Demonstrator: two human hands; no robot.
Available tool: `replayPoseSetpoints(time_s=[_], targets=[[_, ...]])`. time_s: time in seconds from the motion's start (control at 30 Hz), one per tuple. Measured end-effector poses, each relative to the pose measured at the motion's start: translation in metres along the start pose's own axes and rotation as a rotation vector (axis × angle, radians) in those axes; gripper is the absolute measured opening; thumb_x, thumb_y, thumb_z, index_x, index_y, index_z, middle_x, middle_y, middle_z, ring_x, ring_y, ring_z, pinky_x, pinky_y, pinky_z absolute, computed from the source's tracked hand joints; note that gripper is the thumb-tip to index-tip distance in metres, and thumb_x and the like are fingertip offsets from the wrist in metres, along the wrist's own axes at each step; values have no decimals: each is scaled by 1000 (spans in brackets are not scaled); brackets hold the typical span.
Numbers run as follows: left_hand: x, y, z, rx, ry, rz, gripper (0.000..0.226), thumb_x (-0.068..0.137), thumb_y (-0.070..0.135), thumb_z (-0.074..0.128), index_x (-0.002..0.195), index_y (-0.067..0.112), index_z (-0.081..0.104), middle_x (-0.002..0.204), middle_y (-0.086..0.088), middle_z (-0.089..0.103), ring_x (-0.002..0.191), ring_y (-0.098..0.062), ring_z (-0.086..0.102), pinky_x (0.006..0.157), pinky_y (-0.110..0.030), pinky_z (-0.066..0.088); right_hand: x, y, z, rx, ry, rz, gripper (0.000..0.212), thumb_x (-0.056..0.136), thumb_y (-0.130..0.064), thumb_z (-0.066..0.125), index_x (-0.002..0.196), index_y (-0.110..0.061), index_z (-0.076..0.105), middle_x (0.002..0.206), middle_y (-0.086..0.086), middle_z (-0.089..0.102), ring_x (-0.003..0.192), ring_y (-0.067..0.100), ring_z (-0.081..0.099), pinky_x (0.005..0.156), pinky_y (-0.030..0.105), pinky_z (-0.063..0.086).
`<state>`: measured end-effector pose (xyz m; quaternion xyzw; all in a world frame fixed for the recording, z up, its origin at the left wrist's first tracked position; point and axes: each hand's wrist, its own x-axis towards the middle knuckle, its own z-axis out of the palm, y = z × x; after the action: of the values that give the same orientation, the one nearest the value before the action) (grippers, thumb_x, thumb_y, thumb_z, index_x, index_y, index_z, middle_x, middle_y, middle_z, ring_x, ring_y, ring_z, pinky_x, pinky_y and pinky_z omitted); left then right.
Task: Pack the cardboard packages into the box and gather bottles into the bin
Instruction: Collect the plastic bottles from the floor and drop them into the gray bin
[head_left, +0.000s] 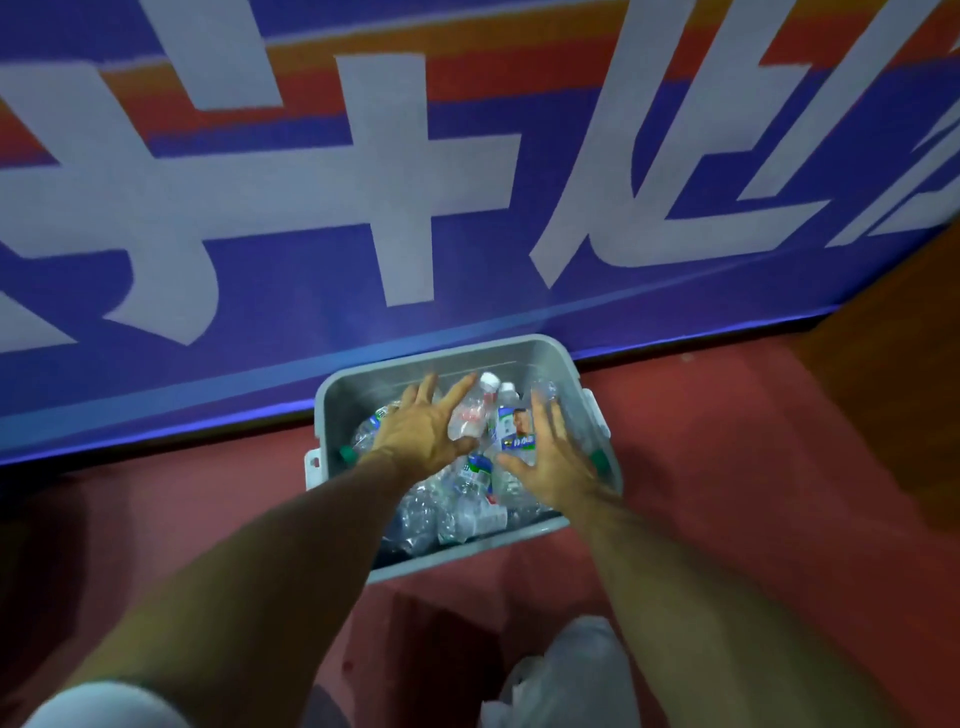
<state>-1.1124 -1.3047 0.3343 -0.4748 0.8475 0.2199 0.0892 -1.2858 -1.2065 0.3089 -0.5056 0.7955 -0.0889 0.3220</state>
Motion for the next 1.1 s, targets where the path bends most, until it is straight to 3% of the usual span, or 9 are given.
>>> replayPoseSetpoints(time_s=[0.1,0.2,0.53,0.77,1.1], targets=[[-10,-4,-11,40,-34,-38,84,90,59,59,155,48,8,165,-10,8,151,-31,8,113,-57,26,-6,-7,-15,-71,-39,49,103,87,-57,64,156,-39,-11,167,1,8,147,35,27,114,51,32],[-28,1,-41,37,-65,-75,83,87,59,61,154,49,12,165,-10,10,150,-32,8,112,-62,28,-24,-30,-49,-167,-51,83,95,86,-58,65,157,-38,6,162,4,19,144,37,29,114,51,32],[-80,70,-214,52,-16,-58,74,88,66,50,153,44,22,163,-11,14,148,-32,14,110,-57,32,-96,-128,-220,-275,1,88,76,88,-50,63,152,-35,26,154,2,25,133,33,34,105,45,40],[-107,108,-316,85,65,74,74,90,60,52,154,39,21,163,-13,15,147,-34,16,110,-59,29,-152,-177,-314,-193,187,69,70,92,-41,58,154,-30,27,149,2,38,130,32,42,101,42,40],[-182,178,-381,158,71,433,70,92,55,53,154,42,22,164,-12,11,150,-33,8,114,-60,25,-307,-184,-350,-146,381,428,75,89,-46,61,153,-38,24,154,3,28,138,32,32,108,46,39]])
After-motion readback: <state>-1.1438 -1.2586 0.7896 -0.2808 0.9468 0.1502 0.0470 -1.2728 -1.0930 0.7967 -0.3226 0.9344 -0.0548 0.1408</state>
